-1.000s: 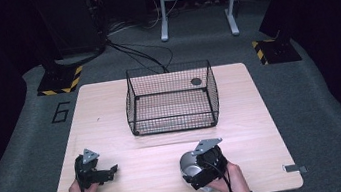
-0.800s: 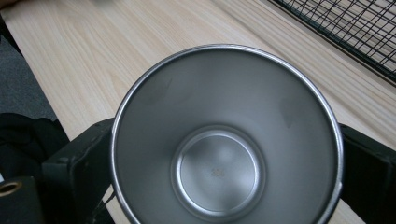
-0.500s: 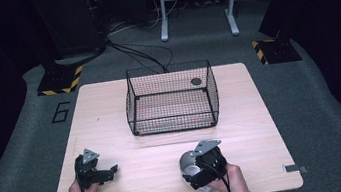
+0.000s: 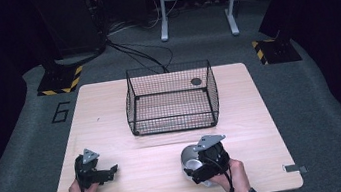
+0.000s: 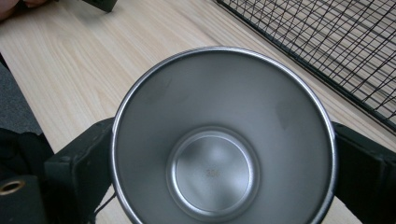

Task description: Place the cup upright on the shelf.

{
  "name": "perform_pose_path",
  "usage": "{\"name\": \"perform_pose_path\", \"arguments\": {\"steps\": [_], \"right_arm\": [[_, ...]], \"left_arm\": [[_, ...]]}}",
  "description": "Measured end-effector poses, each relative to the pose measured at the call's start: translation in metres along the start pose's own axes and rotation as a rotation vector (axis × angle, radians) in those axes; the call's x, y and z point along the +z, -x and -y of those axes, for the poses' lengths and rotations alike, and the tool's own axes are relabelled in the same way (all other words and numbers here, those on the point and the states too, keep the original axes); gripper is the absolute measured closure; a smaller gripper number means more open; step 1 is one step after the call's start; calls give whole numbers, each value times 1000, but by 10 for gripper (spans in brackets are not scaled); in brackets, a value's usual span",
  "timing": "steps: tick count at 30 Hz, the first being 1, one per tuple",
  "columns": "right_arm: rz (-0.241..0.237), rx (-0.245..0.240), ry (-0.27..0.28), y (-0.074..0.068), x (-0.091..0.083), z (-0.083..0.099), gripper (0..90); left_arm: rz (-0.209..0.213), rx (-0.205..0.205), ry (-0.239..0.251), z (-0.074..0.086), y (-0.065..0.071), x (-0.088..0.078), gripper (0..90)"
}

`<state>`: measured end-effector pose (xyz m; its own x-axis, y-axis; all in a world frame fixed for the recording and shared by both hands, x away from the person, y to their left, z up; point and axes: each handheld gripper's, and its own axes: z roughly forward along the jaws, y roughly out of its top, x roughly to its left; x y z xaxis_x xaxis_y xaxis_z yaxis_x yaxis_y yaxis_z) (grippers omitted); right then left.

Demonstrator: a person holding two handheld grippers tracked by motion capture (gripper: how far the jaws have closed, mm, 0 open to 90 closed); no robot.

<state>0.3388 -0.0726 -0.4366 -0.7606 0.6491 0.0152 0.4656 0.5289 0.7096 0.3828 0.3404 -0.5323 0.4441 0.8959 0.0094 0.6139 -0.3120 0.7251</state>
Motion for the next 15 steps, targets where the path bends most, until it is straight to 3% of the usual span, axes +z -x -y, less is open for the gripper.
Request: {"name": "perform_pose_path", "arguments": {"steps": [15], "right_arm": [[17, 11, 7, 23, -6, -22, 54]], "left_arm": [[-1, -1, 0, 0, 0, 0, 3]]}}
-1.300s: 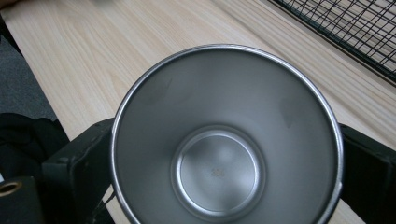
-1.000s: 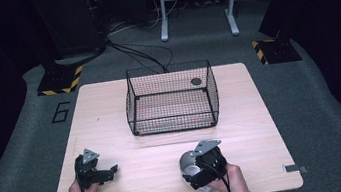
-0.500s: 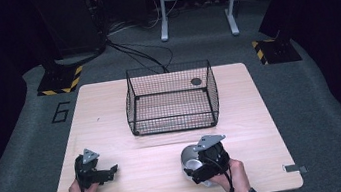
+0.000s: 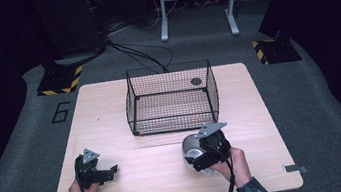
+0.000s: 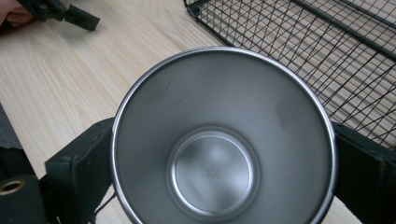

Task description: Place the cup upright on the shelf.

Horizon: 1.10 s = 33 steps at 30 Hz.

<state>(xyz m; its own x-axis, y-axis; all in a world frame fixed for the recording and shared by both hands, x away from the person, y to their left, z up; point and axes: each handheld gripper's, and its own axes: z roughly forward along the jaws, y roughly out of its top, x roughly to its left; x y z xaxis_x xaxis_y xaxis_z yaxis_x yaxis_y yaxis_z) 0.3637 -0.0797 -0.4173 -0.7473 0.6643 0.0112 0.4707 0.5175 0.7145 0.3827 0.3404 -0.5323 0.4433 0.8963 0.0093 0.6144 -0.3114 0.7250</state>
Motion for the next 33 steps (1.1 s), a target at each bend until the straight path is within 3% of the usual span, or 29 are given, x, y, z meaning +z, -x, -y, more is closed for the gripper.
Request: {"name": "perform_pose_path", "arguments": {"steps": [14, 33], "right_arm": [[1, 21, 18, 29, -10, -27, 55], [-13, -3, 40, 53, -18, -75, 55]], "left_arm": [[0, 0, 0, 0, 0, 0, 3], [0, 1, 0, 0, 0, 0, 3]]}}
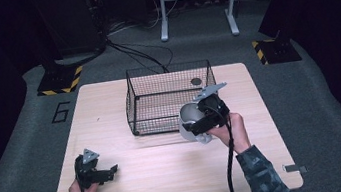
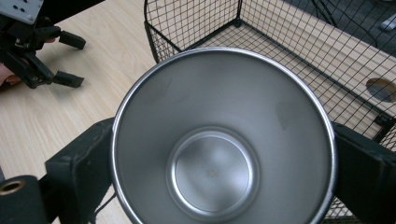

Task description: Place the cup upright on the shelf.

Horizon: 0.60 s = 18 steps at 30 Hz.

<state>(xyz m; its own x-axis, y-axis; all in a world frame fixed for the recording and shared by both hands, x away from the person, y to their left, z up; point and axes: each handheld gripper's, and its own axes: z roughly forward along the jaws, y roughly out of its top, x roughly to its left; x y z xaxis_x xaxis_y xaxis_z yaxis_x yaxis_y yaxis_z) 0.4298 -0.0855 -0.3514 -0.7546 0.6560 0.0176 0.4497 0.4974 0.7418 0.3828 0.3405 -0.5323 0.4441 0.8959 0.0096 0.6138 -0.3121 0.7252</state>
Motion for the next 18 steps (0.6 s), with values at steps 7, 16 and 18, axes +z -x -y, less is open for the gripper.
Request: {"name": "perform_pose_path", "arguments": {"steps": [7, 16, 18], "right_arm": [[13, -12, 0, 8, -1, -17, 55], [19, 9, -12, 21, 1, -36, 55], [26, 1, -5, 24, 3, -40, 55]], "left_arm": [[0, -1, 0, 0, 0, 0, 3], [0, -1, 0, 0, 0, 0, 3], [0, -1, 0, 0, 0, 0, 3]]}}
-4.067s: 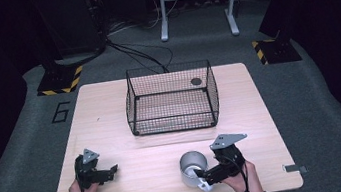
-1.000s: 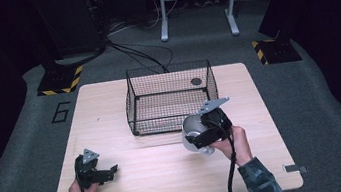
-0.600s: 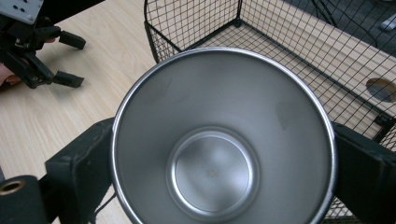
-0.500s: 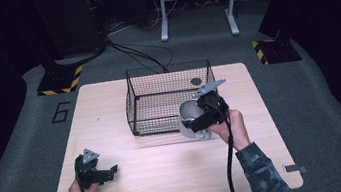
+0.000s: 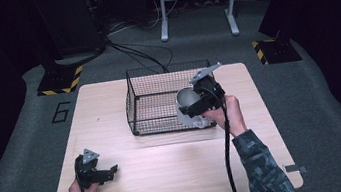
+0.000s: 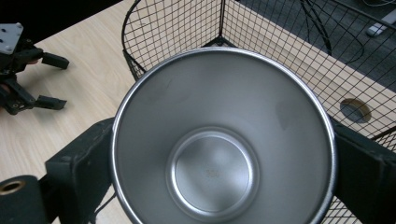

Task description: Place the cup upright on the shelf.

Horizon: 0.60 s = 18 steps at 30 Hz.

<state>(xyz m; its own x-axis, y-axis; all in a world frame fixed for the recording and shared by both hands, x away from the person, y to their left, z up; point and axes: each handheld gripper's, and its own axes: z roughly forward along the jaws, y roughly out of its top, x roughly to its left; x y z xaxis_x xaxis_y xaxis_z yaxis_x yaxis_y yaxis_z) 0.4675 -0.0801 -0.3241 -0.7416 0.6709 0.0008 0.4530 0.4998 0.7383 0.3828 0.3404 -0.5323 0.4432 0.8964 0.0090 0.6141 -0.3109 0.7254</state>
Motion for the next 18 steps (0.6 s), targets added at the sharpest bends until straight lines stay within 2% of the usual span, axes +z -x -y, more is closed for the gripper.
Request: {"name": "perform_pose_path", "arguments": {"steps": [9, 11, 13, 18], "right_arm": [[13, 9, -3, 12, 6, -15, 55], [13, 30, -6, 14, 7, -18, 55], [17, 20, -6, 18, 9, -21, 55], [29, 29, -15, 26, 15, -27, 56]], "left_arm": [[1, -9, 2, 0, 1, 0, 3], [1, -9, 1, 0, 1, 0, 3], [2, -9, 1, 0, 1, 0, 3], [1, -9, 1, 0, 1, 0, 3]]}}
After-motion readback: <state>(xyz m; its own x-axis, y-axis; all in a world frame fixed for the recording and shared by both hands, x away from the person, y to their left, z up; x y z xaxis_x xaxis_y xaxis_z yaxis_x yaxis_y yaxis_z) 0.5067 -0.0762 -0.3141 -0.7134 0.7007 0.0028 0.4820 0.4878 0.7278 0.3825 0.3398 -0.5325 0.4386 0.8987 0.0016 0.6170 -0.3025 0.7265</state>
